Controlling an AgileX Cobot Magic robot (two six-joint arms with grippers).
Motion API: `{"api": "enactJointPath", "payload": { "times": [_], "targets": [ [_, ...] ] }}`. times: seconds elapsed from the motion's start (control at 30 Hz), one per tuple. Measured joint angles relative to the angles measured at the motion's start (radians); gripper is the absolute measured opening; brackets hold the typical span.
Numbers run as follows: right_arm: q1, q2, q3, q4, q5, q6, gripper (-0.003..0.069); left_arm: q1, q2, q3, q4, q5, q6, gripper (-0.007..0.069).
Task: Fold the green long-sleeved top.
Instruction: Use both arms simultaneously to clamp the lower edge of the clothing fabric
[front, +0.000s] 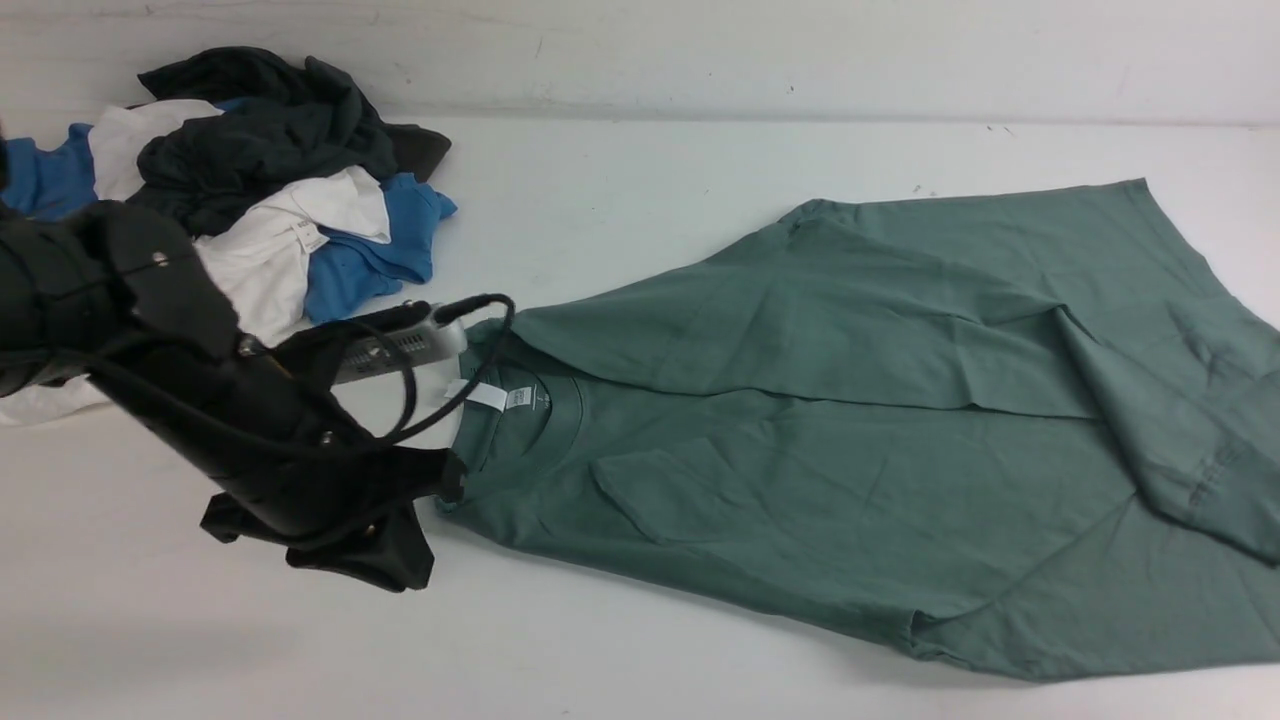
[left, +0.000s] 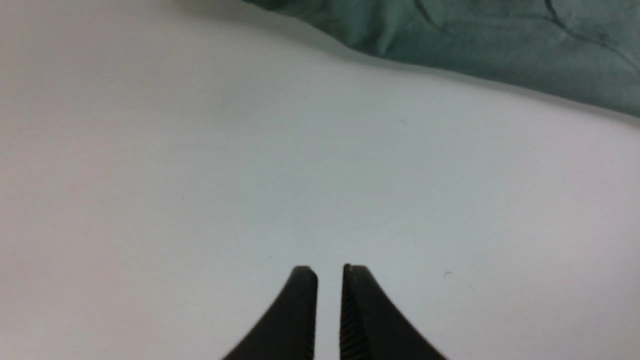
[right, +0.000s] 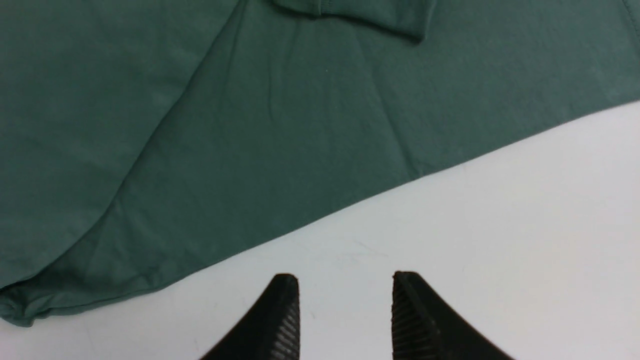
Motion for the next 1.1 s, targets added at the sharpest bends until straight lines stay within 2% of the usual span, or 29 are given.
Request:
{"api": "enactJointPath", "payload": {
  "times": [0.2,0.23,0.27,0.37,0.47,0.97,1.07,1.1],
  "targets": [
    [0.0,0.0,0.0,0.0,-0.004,0.0,0.0248,-0.052,0.055,-0.066,0.189,-0.085,-0.216,0.0269],
    [0.0,0.0,0.0,0.0,-0.004,0.0,0.0248,-0.052,0.056,-0.067,0.189,-0.092,-0.216,0.0269],
    [0.0,0.0,0.001,0.001,-0.006,0.0,0.0246,-0.052,0.065,-0.071,0.196,-0.15,-0.253,0.0314],
    [0.0,0.0,0.001,0.003,-0.011,0.0,0.0246,-0.052,0.09,-0.074,0.174,-0.225,-0.276,0.0379],
    [0.0,0.0,0.001,0.003,-0.011,0.0,0.0246,-0.052,0.12,-0.074,0.142,-0.243,-0.279,0.0418],
    [0.0,0.0,0.002,0.003,-0.025,-0.001,0.0246,-0.052,0.214,-0.076,0.081,-0.308,-0.279,0.0428],
    [0.0,0.0,0.002,0.003,-0.028,-0.001,0.0246,-0.052,0.216,-0.076,0.077,-0.313,-0.279,0.0386],
    [0.0,0.0,0.002,0.003,-0.029,-0.002,0.0246,-0.052,0.218,-0.076,0.074,-0.313,-0.279,0.0346]
  ]
}}
